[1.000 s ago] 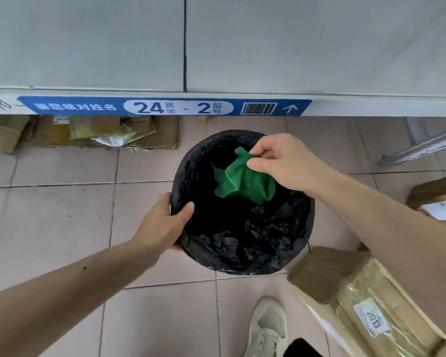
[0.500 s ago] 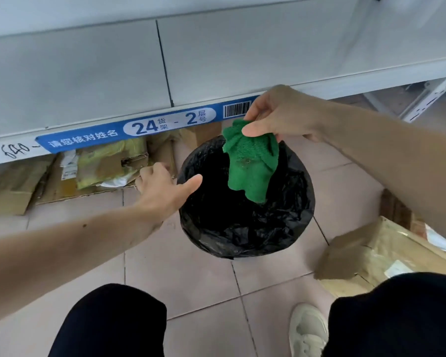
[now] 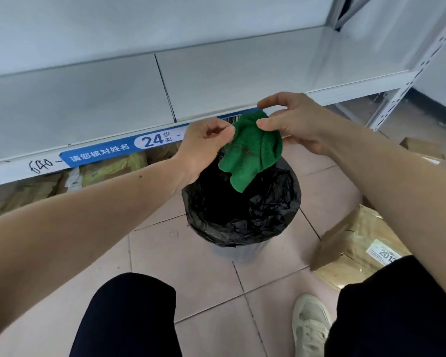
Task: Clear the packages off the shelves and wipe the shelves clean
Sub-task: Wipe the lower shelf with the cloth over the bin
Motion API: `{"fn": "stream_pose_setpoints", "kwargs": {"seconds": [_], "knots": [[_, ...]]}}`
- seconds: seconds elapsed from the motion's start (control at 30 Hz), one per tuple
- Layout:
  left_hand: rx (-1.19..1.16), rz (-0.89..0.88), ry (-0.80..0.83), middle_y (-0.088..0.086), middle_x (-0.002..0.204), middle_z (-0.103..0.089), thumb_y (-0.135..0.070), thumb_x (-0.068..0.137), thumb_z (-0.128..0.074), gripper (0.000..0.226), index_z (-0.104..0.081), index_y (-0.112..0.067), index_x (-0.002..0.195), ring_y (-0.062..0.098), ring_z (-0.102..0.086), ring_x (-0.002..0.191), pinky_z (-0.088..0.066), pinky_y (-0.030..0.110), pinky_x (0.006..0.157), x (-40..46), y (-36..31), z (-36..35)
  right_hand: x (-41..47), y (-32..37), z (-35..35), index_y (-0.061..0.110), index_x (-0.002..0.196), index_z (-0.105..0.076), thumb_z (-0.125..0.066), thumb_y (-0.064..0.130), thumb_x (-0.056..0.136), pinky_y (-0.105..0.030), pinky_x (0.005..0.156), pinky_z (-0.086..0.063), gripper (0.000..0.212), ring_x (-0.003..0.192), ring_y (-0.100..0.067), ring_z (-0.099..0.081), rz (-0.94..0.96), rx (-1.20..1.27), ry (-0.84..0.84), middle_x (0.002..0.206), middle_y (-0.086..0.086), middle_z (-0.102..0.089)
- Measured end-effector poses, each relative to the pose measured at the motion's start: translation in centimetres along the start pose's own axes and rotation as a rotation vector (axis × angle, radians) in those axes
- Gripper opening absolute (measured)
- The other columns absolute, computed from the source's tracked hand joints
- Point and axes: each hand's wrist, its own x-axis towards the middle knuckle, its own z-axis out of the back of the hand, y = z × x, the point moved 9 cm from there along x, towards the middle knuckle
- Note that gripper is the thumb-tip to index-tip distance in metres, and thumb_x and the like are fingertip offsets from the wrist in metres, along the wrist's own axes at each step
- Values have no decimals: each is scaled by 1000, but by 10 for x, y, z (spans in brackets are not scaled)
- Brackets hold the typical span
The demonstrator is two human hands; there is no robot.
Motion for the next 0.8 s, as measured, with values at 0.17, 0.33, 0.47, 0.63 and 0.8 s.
{"fn": "stream_pose_setpoints", "kwargs": {"seconds": [0.17,0.33,0.47,0.63,0.8], "knots": [[22,-26,113,2,84,-59,-21,100,-52,18,-58,-19,84,13,-55,76,-49,28,74,3,-32,-3,-20,-6,-12,30,141,-48,-61,-2,93,-33,72,-61,59,87,-18,-75,-16,-128,164,109,-1,-71],[149,-59,241,-4,80,-52,-24,105,-41,23,-52,-22,85,7,-48,70,-42,20,63,5,-68,-10,-36,5,-23,42,148,-37,-67,15,93,-37,81,-60,69,94,-20,-74,34,-200,339,110,3,-71],[83,-75,394,-2,78,-49,-18,105,-42,25,-50,-20,81,11,-44,71,-39,28,66,4,-94,-14,-38,19,-16,53,144,-31,-65,50,78,-38,86,-57,74,97,-25,-73,37,-307,440,114,-3,-74],[25,-88,480,-4,74,-51,-13,105,-41,27,-50,-18,80,7,-49,64,-44,18,57,4,-122,-11,-36,29,-8,41,141,-47,-63,46,80,-28,79,-58,63,107,-14,-69,27,-342,457,119,10,-70],[145,-95,376,-6,71,-50,-18,104,-42,28,-50,-21,78,6,-47,58,-42,18,53,15,-122,7,-32,44,18,18,128,-62,-75,54,73,-29,98,-43,67,123,-8,-55,120,-273,207,133,8,-62]]}}
